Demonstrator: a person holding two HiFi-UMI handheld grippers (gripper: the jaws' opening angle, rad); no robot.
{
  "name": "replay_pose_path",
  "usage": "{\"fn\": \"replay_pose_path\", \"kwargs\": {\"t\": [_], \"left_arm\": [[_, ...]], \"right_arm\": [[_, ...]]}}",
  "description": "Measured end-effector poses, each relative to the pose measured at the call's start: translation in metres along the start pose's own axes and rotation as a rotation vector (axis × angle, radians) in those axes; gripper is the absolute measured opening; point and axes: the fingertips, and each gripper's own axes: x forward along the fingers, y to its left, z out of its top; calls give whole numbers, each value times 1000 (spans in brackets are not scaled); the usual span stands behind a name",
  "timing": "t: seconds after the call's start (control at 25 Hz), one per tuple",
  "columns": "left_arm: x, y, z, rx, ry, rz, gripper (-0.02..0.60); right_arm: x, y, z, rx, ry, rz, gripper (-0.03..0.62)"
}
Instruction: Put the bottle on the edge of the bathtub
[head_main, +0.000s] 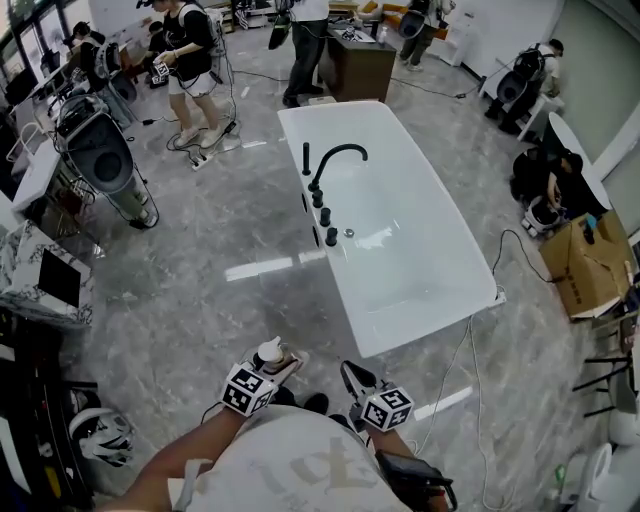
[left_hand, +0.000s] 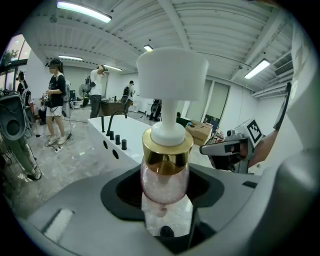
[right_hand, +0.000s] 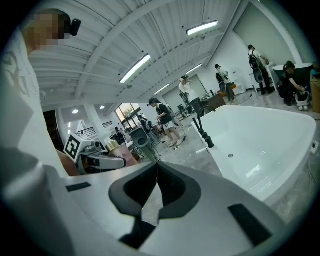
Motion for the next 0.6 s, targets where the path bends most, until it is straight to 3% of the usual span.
{"fn": "replay_pose_path", "kwargs": {"t": [0.6], "left_arm": [[19, -16, 13, 40, 31, -20, 221]], "right_arm": [[-13, -21, -4, 19, 10, -26, 6]]}}
